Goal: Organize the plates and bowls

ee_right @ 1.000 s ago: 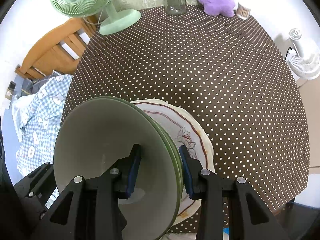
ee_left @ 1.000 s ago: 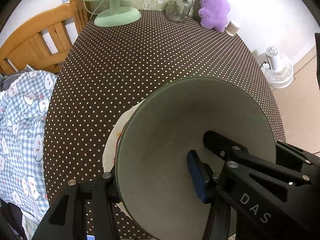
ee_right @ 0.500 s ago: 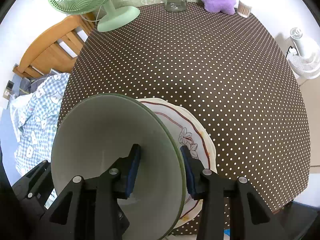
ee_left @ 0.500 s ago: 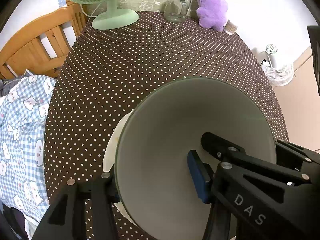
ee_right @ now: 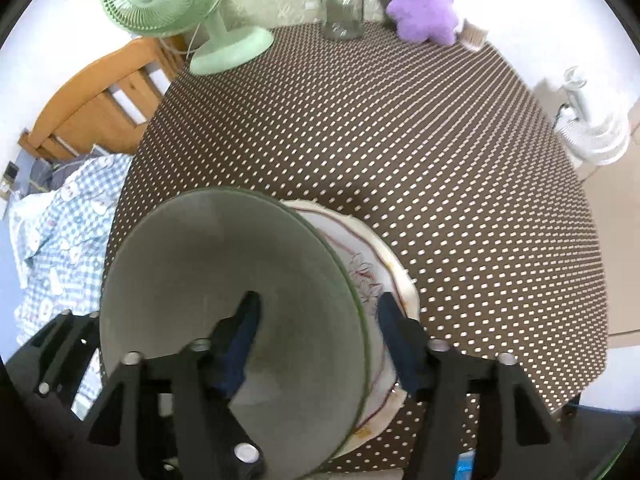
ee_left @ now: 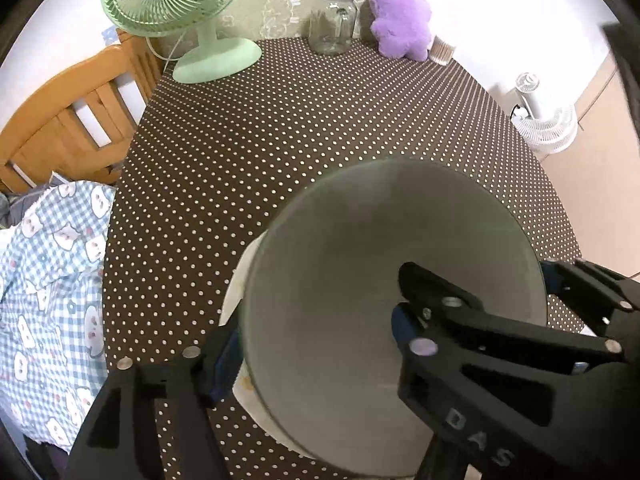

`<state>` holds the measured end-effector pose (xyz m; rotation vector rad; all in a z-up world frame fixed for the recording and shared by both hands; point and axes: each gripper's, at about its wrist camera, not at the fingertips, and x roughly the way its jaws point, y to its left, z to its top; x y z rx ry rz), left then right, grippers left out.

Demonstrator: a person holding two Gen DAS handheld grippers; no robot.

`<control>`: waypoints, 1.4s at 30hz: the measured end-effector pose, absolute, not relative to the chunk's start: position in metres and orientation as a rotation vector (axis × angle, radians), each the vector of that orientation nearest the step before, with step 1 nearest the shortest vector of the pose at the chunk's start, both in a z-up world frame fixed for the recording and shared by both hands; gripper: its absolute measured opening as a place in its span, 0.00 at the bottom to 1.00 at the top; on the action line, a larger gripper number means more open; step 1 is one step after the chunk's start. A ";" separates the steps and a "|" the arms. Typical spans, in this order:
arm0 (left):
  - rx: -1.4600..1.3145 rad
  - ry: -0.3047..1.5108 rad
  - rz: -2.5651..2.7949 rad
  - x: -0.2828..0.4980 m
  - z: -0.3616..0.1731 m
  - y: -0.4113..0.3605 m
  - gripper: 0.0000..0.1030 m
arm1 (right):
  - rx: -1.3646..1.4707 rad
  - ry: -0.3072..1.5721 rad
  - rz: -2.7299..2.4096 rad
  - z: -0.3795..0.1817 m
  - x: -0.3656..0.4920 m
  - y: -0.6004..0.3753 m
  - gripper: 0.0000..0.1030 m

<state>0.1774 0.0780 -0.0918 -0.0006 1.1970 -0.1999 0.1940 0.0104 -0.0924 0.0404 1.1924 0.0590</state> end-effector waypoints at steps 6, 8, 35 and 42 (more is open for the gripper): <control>0.011 1.147 -0.196 0.169 -0.078 0.079 0.83 | 0.039 1.145 0.058 -0.076 0.185 0.007 0.76; 0.006 1.127 -0.176 0.166 -0.072 0.081 0.87 | 0.037 1.120 0.066 -0.069 0.182 0.006 0.78; -0.072 0.743 0.041 0.056 -0.011 0.048 0.92 | 0.009 0.708 0.057 0.002 0.067 -0.111 0.78; -0.071 0.686 0.057 0.025 -0.011 0.034 0.96 | -0.004 0.660 0.029 -0.010 0.030 -0.142 0.78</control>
